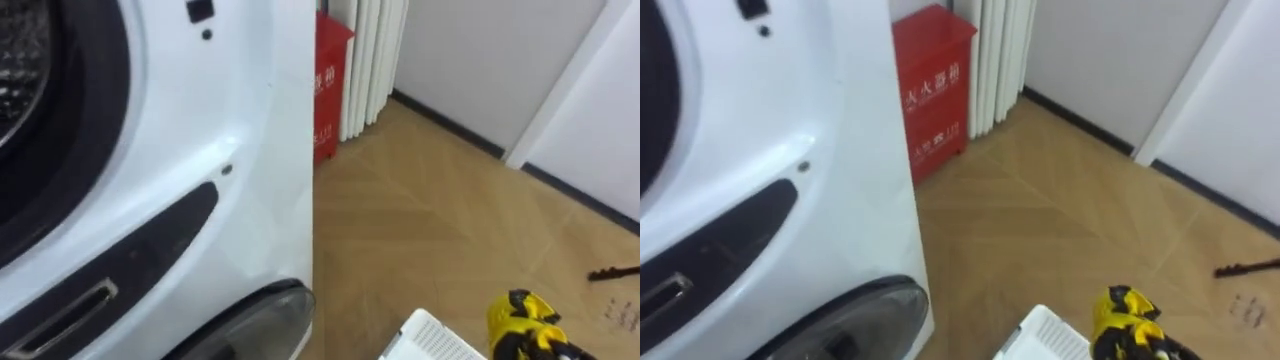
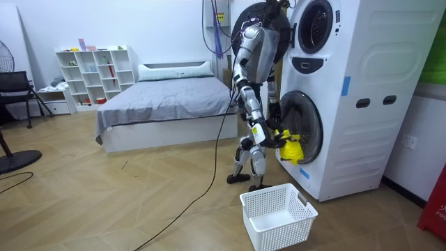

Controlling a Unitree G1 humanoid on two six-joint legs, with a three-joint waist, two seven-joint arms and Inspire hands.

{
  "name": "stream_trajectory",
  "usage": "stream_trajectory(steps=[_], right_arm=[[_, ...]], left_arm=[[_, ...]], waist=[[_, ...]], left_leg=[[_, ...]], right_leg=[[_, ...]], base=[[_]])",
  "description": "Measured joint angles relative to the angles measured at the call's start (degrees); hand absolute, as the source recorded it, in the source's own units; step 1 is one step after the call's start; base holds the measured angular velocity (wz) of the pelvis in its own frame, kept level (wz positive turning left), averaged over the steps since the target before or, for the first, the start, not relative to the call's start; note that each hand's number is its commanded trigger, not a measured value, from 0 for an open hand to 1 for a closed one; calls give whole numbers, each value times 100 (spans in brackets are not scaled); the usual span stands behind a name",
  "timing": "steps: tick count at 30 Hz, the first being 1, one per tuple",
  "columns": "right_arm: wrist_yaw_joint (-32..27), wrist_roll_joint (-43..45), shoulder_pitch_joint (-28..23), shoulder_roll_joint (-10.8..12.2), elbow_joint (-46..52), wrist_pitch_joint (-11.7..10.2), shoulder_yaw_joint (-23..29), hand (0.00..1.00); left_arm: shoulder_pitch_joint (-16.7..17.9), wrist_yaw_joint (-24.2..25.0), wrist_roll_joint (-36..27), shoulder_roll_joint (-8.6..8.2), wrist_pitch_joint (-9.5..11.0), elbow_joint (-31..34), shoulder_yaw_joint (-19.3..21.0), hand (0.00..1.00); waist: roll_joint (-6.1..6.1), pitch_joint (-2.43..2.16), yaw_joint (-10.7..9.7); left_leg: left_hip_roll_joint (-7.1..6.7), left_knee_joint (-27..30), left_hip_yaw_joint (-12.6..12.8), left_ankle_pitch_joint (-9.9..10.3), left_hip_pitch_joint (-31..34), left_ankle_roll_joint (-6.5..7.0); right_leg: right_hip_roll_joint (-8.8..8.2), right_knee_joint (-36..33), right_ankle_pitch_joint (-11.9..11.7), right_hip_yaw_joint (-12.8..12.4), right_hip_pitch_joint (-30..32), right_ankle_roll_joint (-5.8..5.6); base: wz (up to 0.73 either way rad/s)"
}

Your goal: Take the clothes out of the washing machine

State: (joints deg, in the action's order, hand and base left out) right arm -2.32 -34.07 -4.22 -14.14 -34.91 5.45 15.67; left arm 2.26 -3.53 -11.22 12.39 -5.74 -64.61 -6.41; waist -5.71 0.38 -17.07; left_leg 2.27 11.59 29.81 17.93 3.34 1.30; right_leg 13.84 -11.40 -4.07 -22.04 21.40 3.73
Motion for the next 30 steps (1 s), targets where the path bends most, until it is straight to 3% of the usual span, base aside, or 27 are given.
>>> stream_trajectory(steps=[6, 8, 12, 15, 17, 18, 19, 25, 30], right_arm=[[-208, -268, 895, -41, -1350, -428, 9, 100], [-196, -266, 1079, -43, -1777, -493, -3, 100], [-269, -277, 1280, -44, -2133, -515, -37, 100], [-344, -291, 1468, -45, -2424, -671, -105, 100], [-410, -369, 1537, -44, -2548, -717, -107, 100], [-455, -435, 1555, -43, -2556, -729, -110, 82], [-480, -498, 1585, -43, -2562, -749, -117, 0], [-717, -680, 1768, -44, -2769, -860, -293, 0], [-857, -688, 1769, -45, -2799, -861, -318, 0]], left_arm=[[-227, 44, -328, -85, -16, -22, -78, 0], [-337, 44, -469, -118, -16, -52, -89, 0], [-459, 58, -731, -185, 4, -134, -177, 0], [-603, 58, -744, -196, 115, -278, -327, 0], [-701, 58, -745, -218, 237, -424, -464, 0], [-737, 58, -813, -237, 301, -463, -535, 0], [-743, 58, -866, -259, 363, -473, -579, 0], [-779, 58, -1073, -284, 442, -532, -841, 0], [-815, 60, -1076, -315, 443, -656, -864, 0]], waist=[[-372, 25, 11], [-441, 32, 25], [-650, 41, 75], [-692, 45, 109], [-693, 45, 168], [-692, 46, 197], [-689, 48, 194], [-631, 57, 176], [-605, 61, 175]], left_leg=[[-72, 17, 10, -63, 253, 58], [-100, 12, -19, -123, 328, 66], [-168, -35, -278, -183, 461, 96], [-275, -31, -726, -287, 575, 140], [-308, -30, -862, -309, 611, 152], [-321, -25, -871, -324, 632, 161], [-349, -26, -899, -352, 653, 176], [-455, -27, -982, -444, 817, 287], [-457, -31, -989, -460, 834, 325]], right_leg=[[-81, -34, -57, 69, 293, -23], [-101, -38, -68, 20, 345, -34], [-128, -19, -67, 12, 450, -78], [-182, -28, -115, -17, 512, -85], [-198, -38, -144, -17, 527, -91], [-213, -52, -154, -16, 541, -97], [-235, -76, -157, -11, 568, -102], [-340, -121, -197, 3, 704, -163], [-387, -133, -224, 30, 722, -196]], base=[[0], [16], [3], [2], [6], [7], [9], [10], [2]])
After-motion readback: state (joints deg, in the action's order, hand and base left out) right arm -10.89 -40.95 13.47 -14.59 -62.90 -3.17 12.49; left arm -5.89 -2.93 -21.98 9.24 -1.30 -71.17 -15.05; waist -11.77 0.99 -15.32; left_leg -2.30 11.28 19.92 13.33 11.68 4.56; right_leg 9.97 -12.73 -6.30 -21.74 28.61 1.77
